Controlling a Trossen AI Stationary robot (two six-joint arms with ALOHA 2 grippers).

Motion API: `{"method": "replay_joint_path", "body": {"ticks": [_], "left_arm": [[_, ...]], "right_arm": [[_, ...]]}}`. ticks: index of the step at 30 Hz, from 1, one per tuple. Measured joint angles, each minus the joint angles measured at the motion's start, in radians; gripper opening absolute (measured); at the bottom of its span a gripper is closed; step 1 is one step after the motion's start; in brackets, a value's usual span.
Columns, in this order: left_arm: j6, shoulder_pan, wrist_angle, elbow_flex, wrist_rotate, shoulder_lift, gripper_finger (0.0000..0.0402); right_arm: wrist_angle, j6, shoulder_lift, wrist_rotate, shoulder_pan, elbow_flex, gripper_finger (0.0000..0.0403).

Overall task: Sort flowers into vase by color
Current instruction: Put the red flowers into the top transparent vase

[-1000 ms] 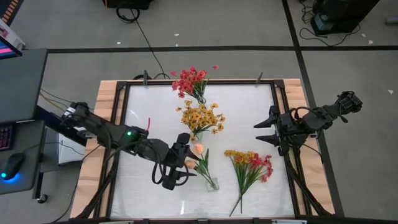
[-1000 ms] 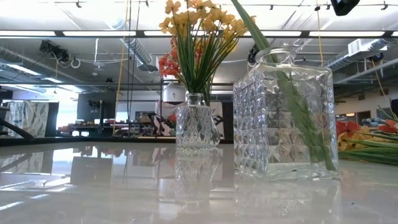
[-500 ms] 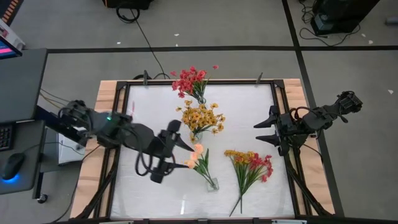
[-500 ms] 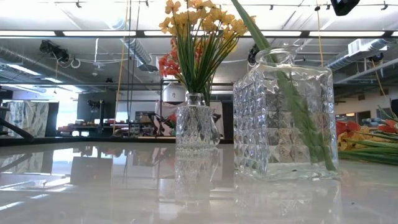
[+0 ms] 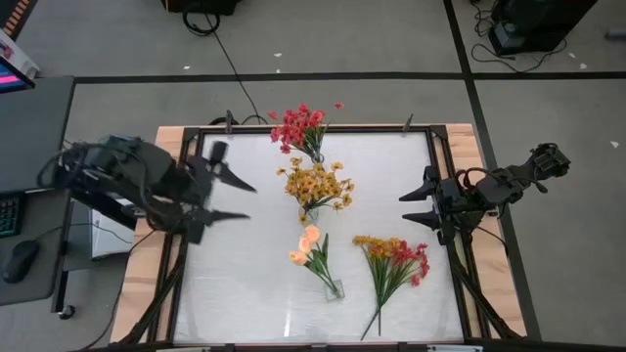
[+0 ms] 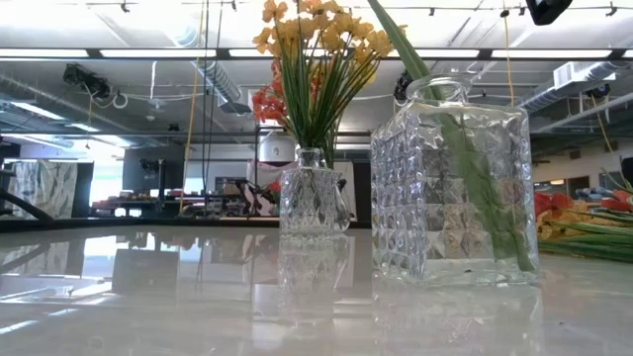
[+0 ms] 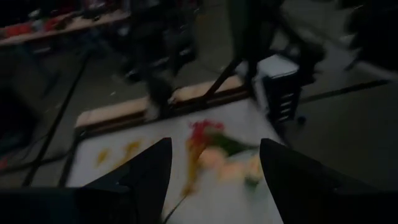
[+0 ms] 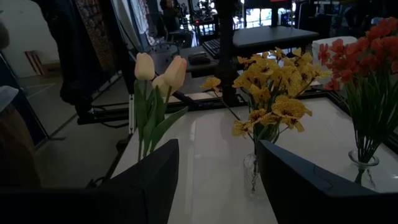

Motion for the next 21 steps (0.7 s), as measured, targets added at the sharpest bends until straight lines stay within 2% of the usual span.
{"method": "replay_joint_path", "body": {"ticks": [6,13,17,21], "left_arm": [[-0.040,0.031,-0.215,-0.001,-0.059,-0.078,0.0250],[-0.041,0.036,-0.180,-0.013,-0.065,-0.191,0.0249],[-0.081,0.036,-0.128,-0.151,-0.096,-0.294,0.0249],[-0.114,0.036,0.031,-0.391,-0.104,-0.435,0.0249]], "right_arm": [[0.000,0.000,0.000,0.000,0.000,0.000,0.0225],[0.000,0.000,0.000,0.000,0.000,0.000,0.0225],[0.000,0.000,0.000,0.000,0.000,0.000,0.0225],[0.000,0.000,0.000,0.000,0.000,0.000,0.0225]]}}
